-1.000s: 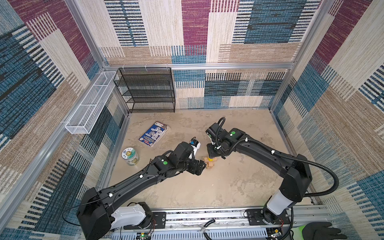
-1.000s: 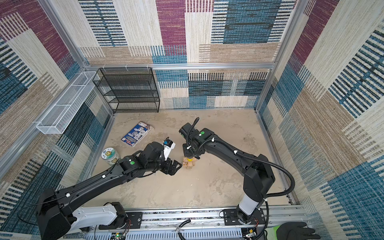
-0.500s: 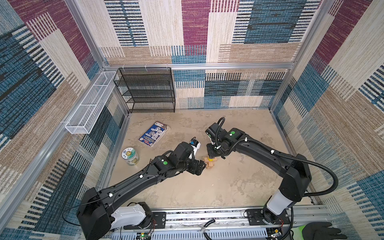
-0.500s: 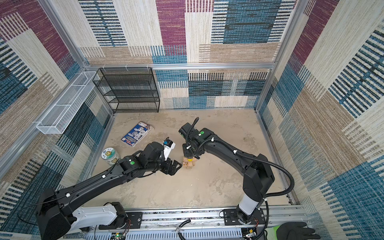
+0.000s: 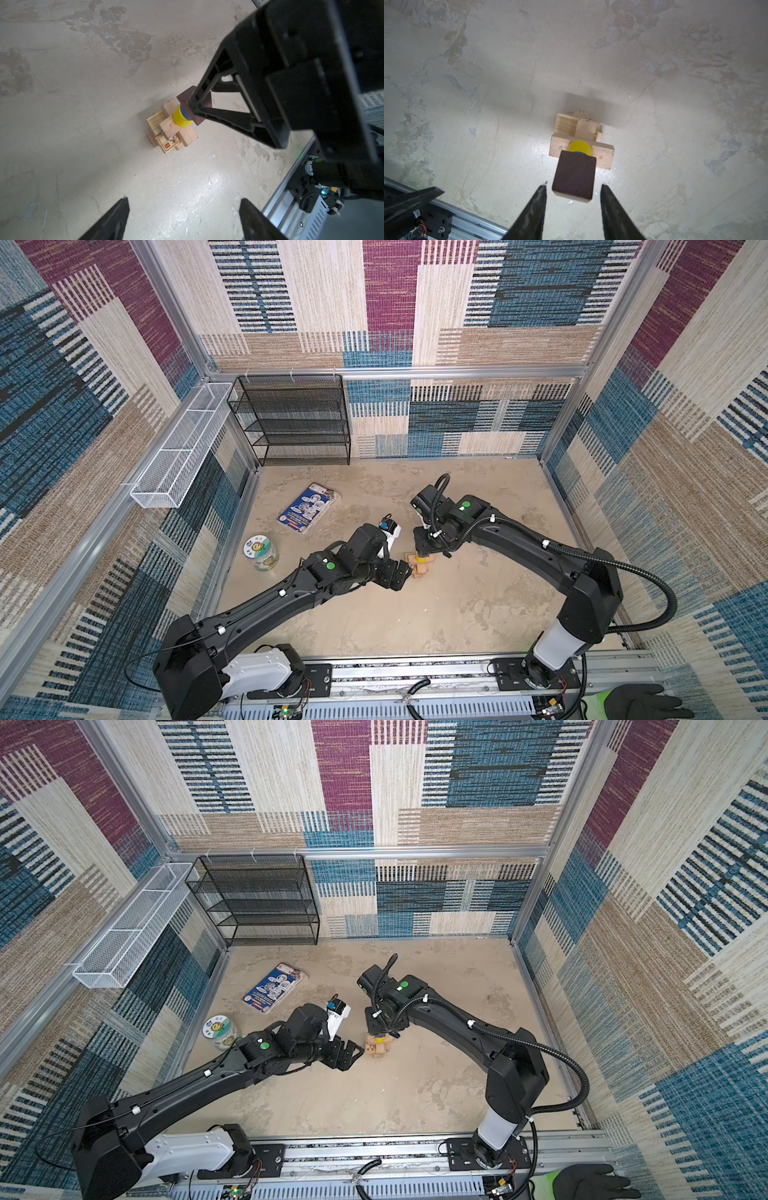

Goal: Build the wood block tower

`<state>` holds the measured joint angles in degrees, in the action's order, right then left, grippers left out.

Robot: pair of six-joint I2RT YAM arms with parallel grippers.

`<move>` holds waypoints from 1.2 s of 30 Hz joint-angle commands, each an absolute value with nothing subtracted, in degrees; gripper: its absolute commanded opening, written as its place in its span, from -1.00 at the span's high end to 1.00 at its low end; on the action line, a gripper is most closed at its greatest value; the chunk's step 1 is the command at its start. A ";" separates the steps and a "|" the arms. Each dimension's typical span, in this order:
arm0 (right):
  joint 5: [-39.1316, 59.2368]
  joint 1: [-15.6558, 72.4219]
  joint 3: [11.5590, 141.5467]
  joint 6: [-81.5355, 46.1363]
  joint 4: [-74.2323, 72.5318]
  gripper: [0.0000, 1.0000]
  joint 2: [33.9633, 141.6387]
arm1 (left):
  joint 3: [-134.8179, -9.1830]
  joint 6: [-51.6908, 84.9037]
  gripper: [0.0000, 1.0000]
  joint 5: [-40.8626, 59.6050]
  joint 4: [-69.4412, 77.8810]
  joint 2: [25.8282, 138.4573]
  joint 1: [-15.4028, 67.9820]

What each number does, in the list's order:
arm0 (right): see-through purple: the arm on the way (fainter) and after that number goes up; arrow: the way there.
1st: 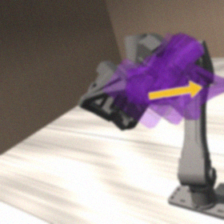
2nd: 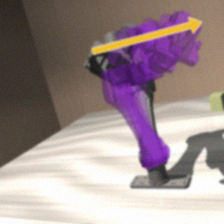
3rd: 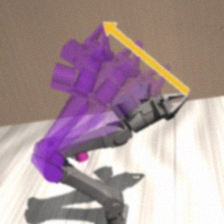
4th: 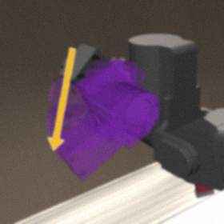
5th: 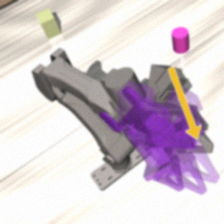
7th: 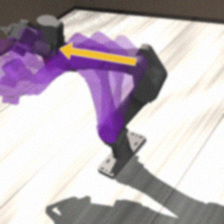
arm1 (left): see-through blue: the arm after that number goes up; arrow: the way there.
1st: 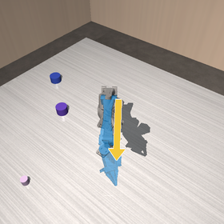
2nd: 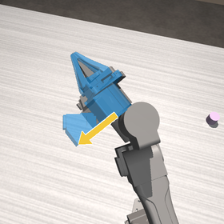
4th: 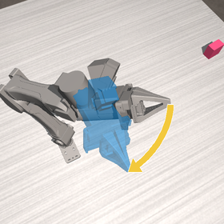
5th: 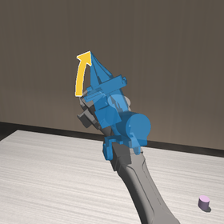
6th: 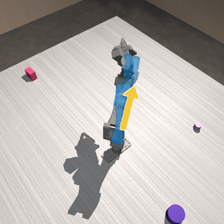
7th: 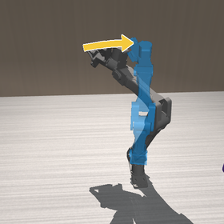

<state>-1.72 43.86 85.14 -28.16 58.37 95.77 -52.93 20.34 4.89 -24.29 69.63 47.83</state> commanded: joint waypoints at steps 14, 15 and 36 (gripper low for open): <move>-5.48 44.02 89.41 -27.96 58.38 -0.23 92.84 | -54.27 16.22 -0.77 -0.62 -25.49 66.39 47.72; -6.35 44.06 90.03 -27.78 58.08 -0.26 92.58 | -54.49 15.54 -0.78 -1.68 -25.49 66.07 47.48; -32.95 19.27 54.31 -15.23 4.71 -0.85 67.47 | -47.04 6.07 -0.86 -21.70 -2.21 68.49 20.78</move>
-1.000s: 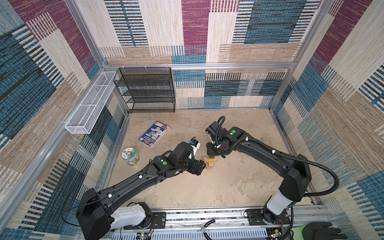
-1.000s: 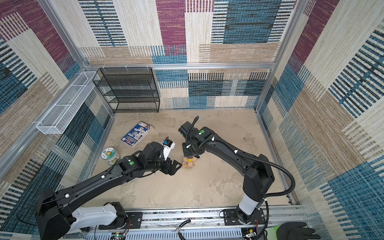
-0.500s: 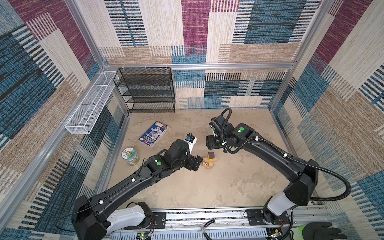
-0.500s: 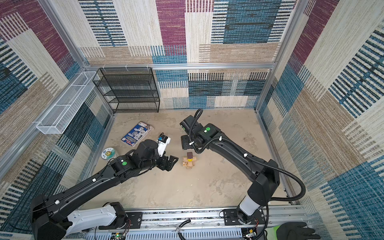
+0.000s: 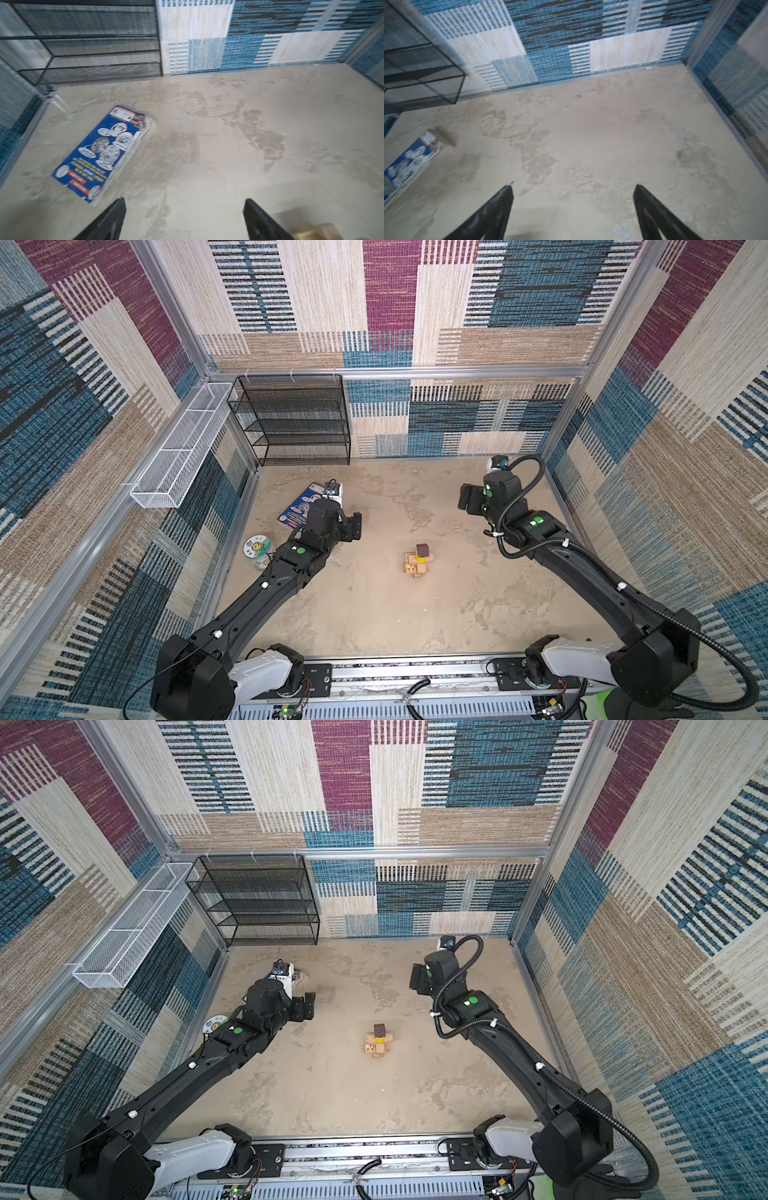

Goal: Build the wood block tower

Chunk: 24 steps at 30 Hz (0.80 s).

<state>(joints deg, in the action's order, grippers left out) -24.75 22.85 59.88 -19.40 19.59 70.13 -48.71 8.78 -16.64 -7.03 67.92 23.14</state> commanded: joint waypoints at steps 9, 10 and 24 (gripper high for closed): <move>-25.20 5.67 22.88 -1.68 -30.86 -0.88 63.92 | -35.19 5.49 -0.88 -16.99 11.81 70.65 7.81; -24.48 5.63 20.94 -0.77 -34.27 -0.88 64.55 | -34.60 5.11 -0.87 -15.97 12.99 71.46 6.89; 3.11 3.61 11.25 7.43 -69.88 -0.99 82.07 | -25.00 -1.51 -0.92 7.09 40.99 82.34 -2.75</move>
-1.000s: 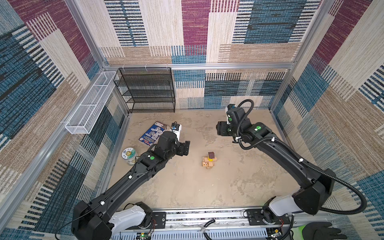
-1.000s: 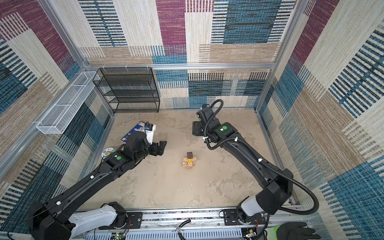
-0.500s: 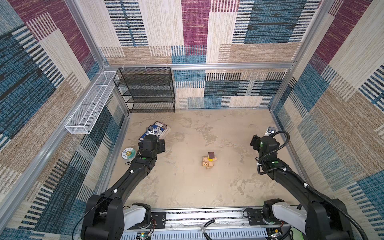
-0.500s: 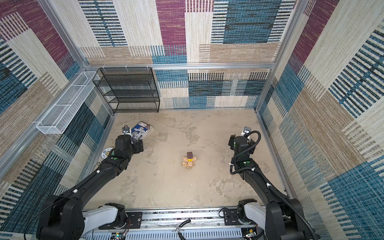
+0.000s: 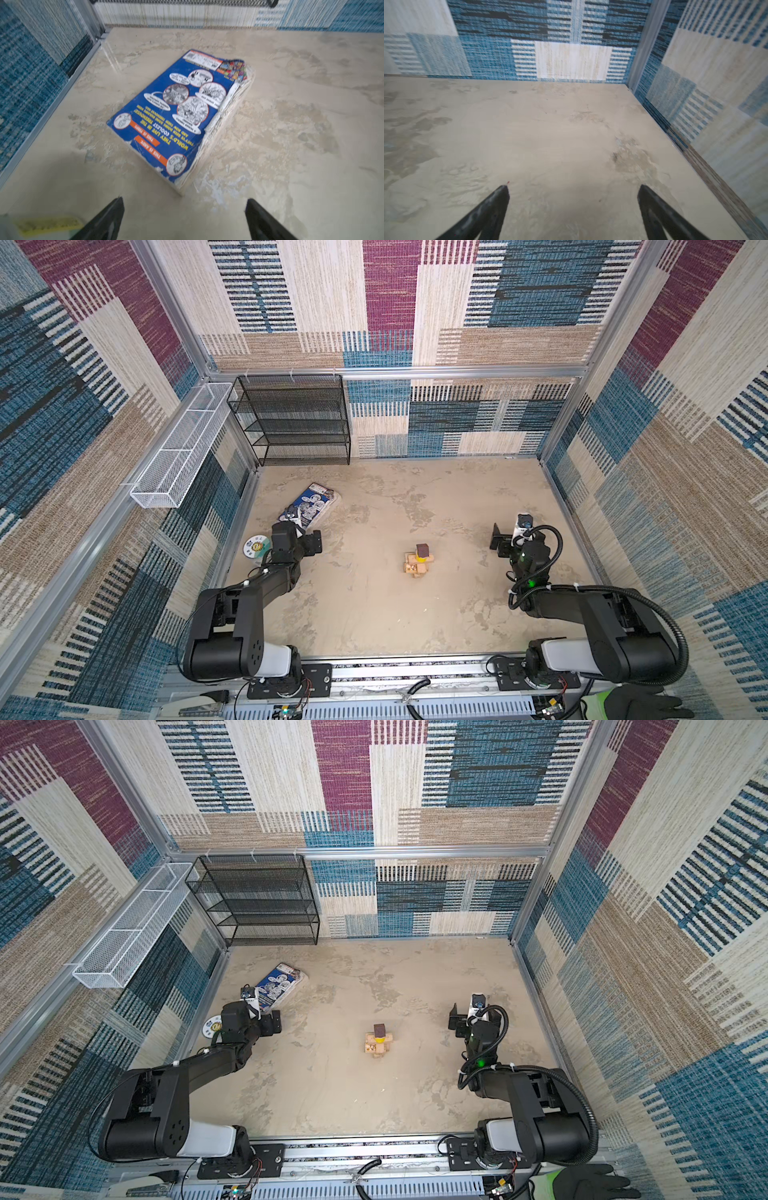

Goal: Build the wood block tower

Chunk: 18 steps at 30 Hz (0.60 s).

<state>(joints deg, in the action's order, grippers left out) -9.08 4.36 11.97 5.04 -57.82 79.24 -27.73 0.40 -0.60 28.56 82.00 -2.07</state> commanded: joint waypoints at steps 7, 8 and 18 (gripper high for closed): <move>-3.69 0.75 12.61 0.65 -71.39 -0.99 87.50 | -19.95 -0.17 -0.98 3.92 56.18 88.52 -2.81; -2.75 0.04 11.67 0.45 -75.47 -1.00 88.62 | -22.11 0.82 -0.98 1.29 49.61 87.23 -2.81; -5.14 0.00 11.16 -0.29 -75.11 -1.00 87.89 | -23.52 2.14 -0.98 -3.58 47.96 87.92 -2.48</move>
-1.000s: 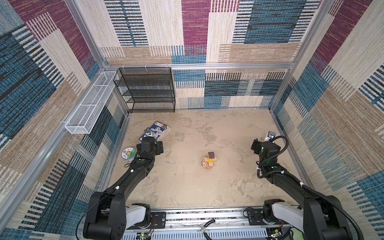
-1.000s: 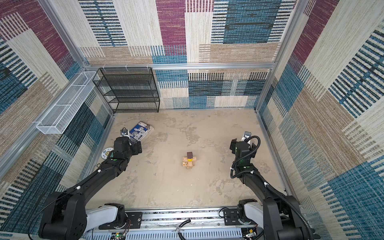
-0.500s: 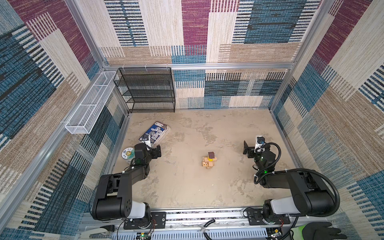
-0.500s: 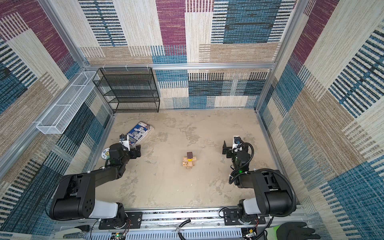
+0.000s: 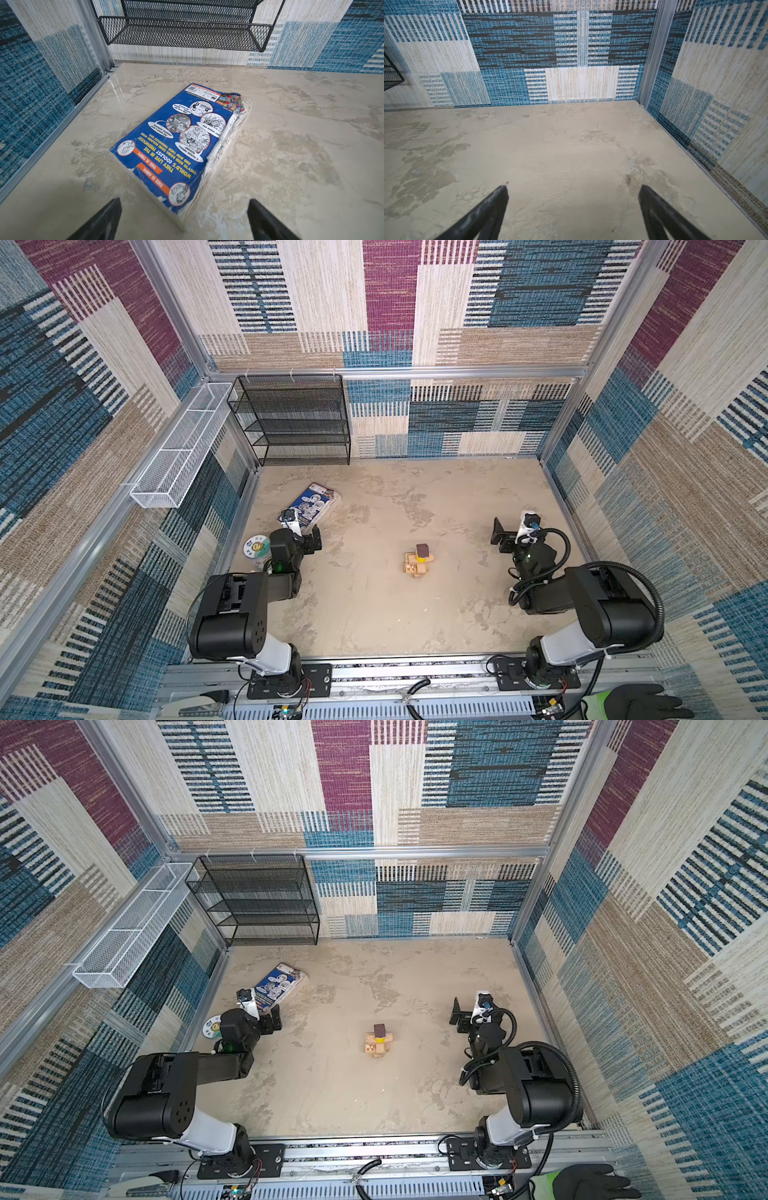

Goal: Build the wood block tower

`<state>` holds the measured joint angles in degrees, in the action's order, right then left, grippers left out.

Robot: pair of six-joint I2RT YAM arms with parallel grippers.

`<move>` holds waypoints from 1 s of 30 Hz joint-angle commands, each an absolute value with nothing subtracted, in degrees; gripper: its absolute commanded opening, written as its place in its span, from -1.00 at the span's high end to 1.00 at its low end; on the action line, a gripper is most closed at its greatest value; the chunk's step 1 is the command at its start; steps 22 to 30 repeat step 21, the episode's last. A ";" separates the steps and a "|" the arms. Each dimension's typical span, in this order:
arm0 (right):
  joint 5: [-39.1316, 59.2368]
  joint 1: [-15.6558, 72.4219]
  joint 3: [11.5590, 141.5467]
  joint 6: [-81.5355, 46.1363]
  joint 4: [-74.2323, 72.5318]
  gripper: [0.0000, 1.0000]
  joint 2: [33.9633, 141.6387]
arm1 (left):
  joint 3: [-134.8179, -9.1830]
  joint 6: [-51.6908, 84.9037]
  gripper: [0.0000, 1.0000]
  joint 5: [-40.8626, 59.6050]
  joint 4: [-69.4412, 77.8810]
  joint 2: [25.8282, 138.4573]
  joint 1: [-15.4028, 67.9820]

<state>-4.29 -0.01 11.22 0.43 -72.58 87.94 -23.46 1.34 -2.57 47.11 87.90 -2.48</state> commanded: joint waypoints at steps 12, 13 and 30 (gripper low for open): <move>-3.42 0.02 12.34 0.24 -72.96 -1.00 88.15 | -23.38 2.11 -0.98 -3.59 48.39 88.02 -2.53; -3.37 0.07 12.38 0.26 -73.06 -1.00 88.15 | -23.38 2.11 -0.98 -3.60 48.41 87.97 -2.47; -3.43 0.01 11.86 0.42 -73.81 -1.00 87.80 | -23.29 2.11 -0.98 -3.53 48.57 87.95 -2.43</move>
